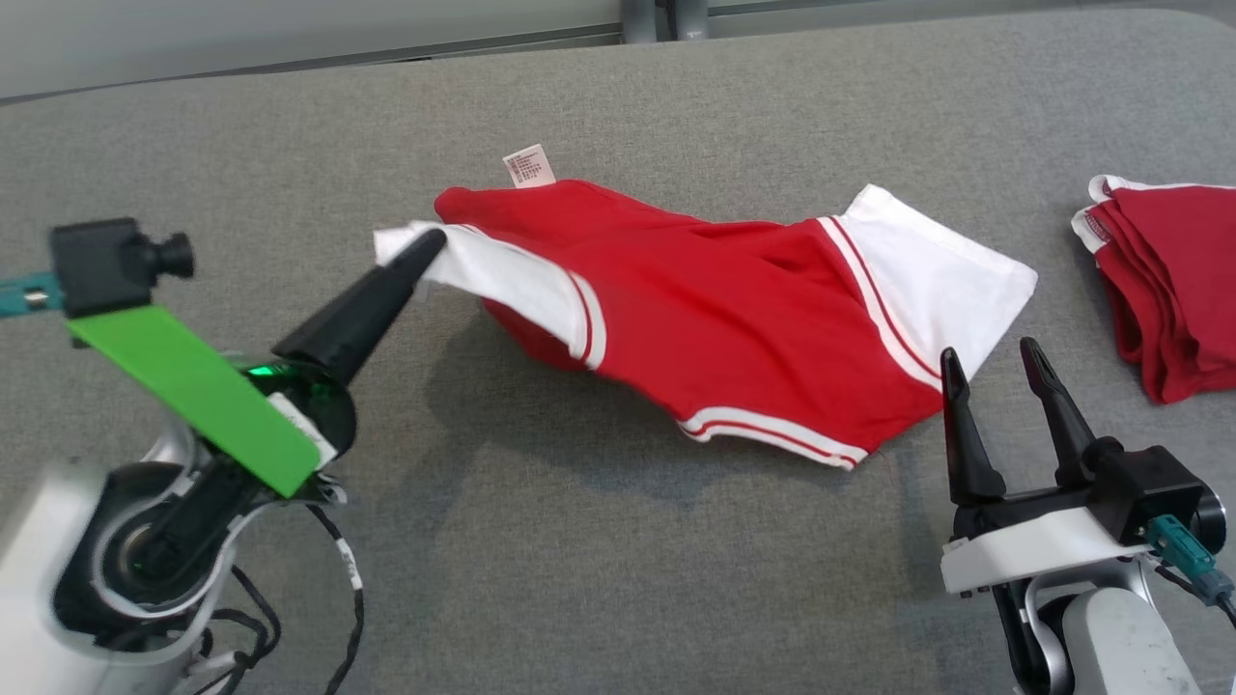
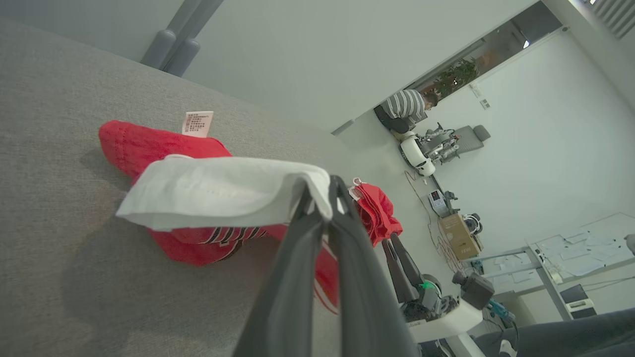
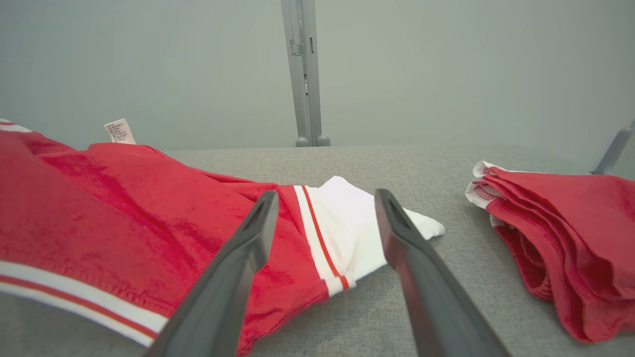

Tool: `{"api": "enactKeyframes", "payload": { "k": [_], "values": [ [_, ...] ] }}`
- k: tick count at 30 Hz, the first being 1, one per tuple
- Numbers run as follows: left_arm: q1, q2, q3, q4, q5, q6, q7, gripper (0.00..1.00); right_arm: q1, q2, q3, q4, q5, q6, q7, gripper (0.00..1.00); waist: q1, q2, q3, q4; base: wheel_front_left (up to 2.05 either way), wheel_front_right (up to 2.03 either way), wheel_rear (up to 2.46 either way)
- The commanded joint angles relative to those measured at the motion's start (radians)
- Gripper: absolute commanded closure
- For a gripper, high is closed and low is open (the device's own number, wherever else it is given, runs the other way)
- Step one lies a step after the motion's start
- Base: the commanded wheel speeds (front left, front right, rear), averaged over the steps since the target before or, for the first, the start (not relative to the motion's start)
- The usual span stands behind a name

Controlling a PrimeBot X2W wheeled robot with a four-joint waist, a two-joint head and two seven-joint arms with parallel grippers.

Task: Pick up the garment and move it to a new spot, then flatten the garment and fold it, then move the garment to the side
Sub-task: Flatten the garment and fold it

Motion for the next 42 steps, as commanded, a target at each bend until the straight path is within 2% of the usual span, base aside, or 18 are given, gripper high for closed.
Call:
{"api": "enactKeyframes", "payload": {
  "k": [1, 5, 6, 9, 13, 16, 17, 19, 21, 26, 32, 36, 38, 39, 42],
  "values": [
    [0.001, 0.007, 0.029, -0.046, -0.029, 0.027, -0.008, 1.0, 0.014, -0.003, 0.005, 0.003, 0.004, 0.0, -0.003, 0.0, 0.0, 0.0073, -0.013, 0.013, 0.0, 0.0, 0.0],
    [-0.041, 0.057, 0.127, -0.225, -0.066, 0.134, 0.007, 1.0, 0.017, -0.003, 0.017, 0.008, 0.015, 0.0, -0.003, 0.0, 0.0, 0.0073, -0.026, 0.023, 0.0, 0.0, 0.0],
    [-0.072, 0.104, 0.174, -0.277, -0.049, 0.189, 0.017, 1.0, 0.011, -0.003, 0.019, 0.008, 0.018, 0.0, -0.003, 0.0, 0.0, 0.0073, -0.026, 0.026, 0.0, 0.0, 0.0],
    [-0.121, 0.205, 0.216, -0.315, 0.021, 0.248, 0.047, 1.0, 0.003, -0.003, 0.021, 0.012, 0.024, 0.0, -0.003, 0.0, 0.0, 0.0073, -0.028, 0.028, 0.0, 0.0, 0.0],
    [-0.2, 0.251, 0.241, -0.342, 0.044, 0.326, 0.075, 1.0, -0.005, -0.003, 0.015, 0.01, 0.033, 0.0, -0.003, 0.0, 0.0, 0.0073, -0.021, 0.034, 0.0, 0.0, 0.0],
    [-0.277, 0.227, 0.208, -0.358, 0.058, 0.395, 0.095, 1.0, -0.013, -0.003, 0.015, 0.013, 0.039, 0.0, -0.003, 0.0, 0.0, 0.0073, -0.011, 0.039, 0.0, 0.0, 0.0],
    [-0.277, 0.227, 0.208, -0.358, 0.058, 0.395, 0.095, 1.0, -0.013, -0.003, 0.015, 0.013, 0.039, 0.0, -0.003, 0.0, 0.0, 0.0073, -0.011, 0.039, 0.0, 0.0, 0.0],
    [-0.367, 0.18, 0.122, -0.357, 0.083, 0.45, 0.111, 1.0, -0.03, -0.003, 0.019, 0.017, 0.049, 0.0, -0.003, 0.0, 0.0, 0.0073, 0.001, 0.036, 0.0, 0.0, 0.0],
    [-0.4, 0.164, 0.087, -0.351, 0.103, 0.464, 0.115, 1.0, -0.036, -0.003, 0.022, 0.018, 0.051, 0.0, -0.003, 0.0, 0.0, 0.0073, 0.006, 0.032, 0.0, 0.0, 0.0],
    [-0.543, 0.026, -0.084, -0.25, 0.199, 0.52, 0.1, 1.0, -0.079, -0.003, 0.046, 0.022, 0.07, 0.0, -0.003, 0.0, 0.0, 0.0073, 0.031, -0.01, 0.0, 0.0, 0.0],
    [-0.595, -0.168, -0.235, -0.026, 0.297, 0.521, -0.006, 1.0, -0.112, -0.003, 0.047, 0.022, 0.093, 0.0, -0.003, 0.0, 0.0, 0.0073, 0.056, -0.086, 0.0, 0.0, 0.0],
    [-0.548, -0.298, -0.301, 0.149, 0.326, 0.482, -0.115, 1.0, -0.124, -0.003, 0.053, 0.027, 0.11, 0.0, -0.003, 0.0, 0.0, 0.0073, 0.073, -0.143, 0.0, 0.0, 0.0],
    [-0.548, -0.353, -0.336, 0.24, 0.354, 0.442, -0.172, 1.0, -0.128, -0.002, 0.057, 0.029, 0.116, 0.0, -0.003, 0.0, 0.0, 0.0073, 0.083, -0.17, 0.0, 0.0, 0.0],
    [-0.541, -0.392, -0.363, 0.338, 0.367, 0.4, -0.219, 1.0, -0.135, -0.002, 0.069, 0.03, 0.127, 0.0, -0.003, 0.0, 0.0, 0.0073, 0.094, -0.203, 0.0, 0.0, 0.0],
    [-0.559, -0.424, -0.397, 0.451, 0.372, 0.338, -0.27, 1.0, -0.142, -0.002, 0.09, 0.032, 0.144, 0.0, -0.003, 0.0, 0.0, 0.0073, 0.105, -0.252, 0.0, 0.0, 0.0]
  ]
}}
